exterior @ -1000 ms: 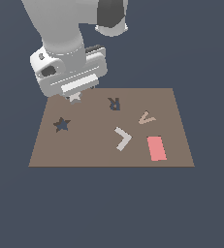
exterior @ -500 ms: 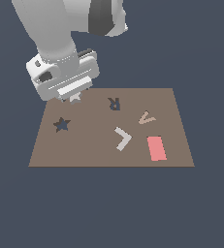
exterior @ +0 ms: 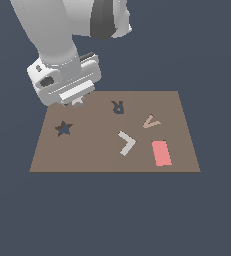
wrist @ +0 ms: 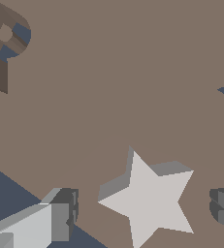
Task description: Insert a designated object into the corresponding slot on a board.
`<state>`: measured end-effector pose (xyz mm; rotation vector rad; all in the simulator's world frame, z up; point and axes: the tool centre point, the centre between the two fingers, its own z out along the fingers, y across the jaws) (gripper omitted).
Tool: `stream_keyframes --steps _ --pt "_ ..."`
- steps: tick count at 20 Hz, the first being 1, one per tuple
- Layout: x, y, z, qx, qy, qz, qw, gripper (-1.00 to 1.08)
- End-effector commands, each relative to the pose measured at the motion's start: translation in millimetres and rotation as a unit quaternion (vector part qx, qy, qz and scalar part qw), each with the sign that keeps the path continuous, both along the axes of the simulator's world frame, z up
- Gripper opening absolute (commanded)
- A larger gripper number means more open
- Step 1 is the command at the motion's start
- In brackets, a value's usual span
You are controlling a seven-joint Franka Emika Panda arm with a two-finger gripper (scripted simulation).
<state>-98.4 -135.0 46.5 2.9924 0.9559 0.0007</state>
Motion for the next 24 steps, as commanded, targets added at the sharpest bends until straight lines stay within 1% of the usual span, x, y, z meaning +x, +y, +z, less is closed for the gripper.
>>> stream_keyframes --steps 1,7,8,24 --pt "-0.3 -0.2 -6.4 0.0 0.0 0.0 1.0 1.0" --pt "-0.3 -0.1 -16.6 0.0 0.0 0.002 1.0 1.0" --pt "-0.3 -0.1 -16.6 0.0 0.0 0.002 1.0 -1.0" --pt "0.1 -0.2 -12.8 0.0 0.0 0.002 1.0 -1.0"
